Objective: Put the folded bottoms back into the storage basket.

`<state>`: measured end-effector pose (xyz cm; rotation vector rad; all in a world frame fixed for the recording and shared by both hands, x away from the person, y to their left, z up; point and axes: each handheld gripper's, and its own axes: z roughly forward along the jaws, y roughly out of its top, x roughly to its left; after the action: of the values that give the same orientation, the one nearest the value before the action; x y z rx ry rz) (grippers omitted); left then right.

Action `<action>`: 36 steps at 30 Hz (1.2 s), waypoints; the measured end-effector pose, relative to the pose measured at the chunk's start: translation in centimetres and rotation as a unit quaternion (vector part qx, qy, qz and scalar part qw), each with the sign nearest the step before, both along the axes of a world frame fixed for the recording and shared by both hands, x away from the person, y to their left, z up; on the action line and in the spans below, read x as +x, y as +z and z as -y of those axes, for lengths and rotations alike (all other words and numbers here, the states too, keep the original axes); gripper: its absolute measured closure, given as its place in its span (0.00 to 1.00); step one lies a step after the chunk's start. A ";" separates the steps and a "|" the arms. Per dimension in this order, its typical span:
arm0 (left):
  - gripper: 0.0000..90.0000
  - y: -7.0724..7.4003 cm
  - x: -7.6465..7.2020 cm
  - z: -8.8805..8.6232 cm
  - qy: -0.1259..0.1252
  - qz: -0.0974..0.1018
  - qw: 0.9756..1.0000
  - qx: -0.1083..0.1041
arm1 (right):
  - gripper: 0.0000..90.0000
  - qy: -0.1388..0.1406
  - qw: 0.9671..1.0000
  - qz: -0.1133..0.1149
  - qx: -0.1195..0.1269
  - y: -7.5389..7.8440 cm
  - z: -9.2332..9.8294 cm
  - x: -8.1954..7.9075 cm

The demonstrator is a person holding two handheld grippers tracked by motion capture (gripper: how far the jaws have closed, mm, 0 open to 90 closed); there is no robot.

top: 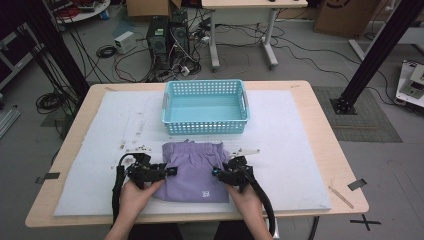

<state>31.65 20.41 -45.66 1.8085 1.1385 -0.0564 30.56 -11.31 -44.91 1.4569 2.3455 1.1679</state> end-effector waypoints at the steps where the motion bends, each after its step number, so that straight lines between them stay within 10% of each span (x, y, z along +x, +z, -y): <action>1: 0.65 0.0 0.0 0.2 -0.001 -0.002 1.000 0.002 | 0.79 0.001 1.000 -0.001 0.001 0.0 0.0 0.0; 9: 0.92 0.2 0.2 1.2 -0.028 -0.006 1.000 0.008 | 0.98 0.036 0.999 -0.017 0.013 -0.1 -0.1 0.6; 19: 0.94 1.2 -0.1 1.1 -0.042 0.021 0.999 -0.011 | 0.98 0.035 0.998 0.020 0.042 1.0 1.2 0.2; 36: 0.94 7.3 1.1 2.3 -0.048 0.104 0.993 -0.015 | 0.98 0.038 0.993 0.085 0.073 6.6 3.0 0.9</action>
<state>32.72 18.14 -38.38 1.7953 0.8994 0.0566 31.42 -14.36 -38.31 1.2623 2.2589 1.4506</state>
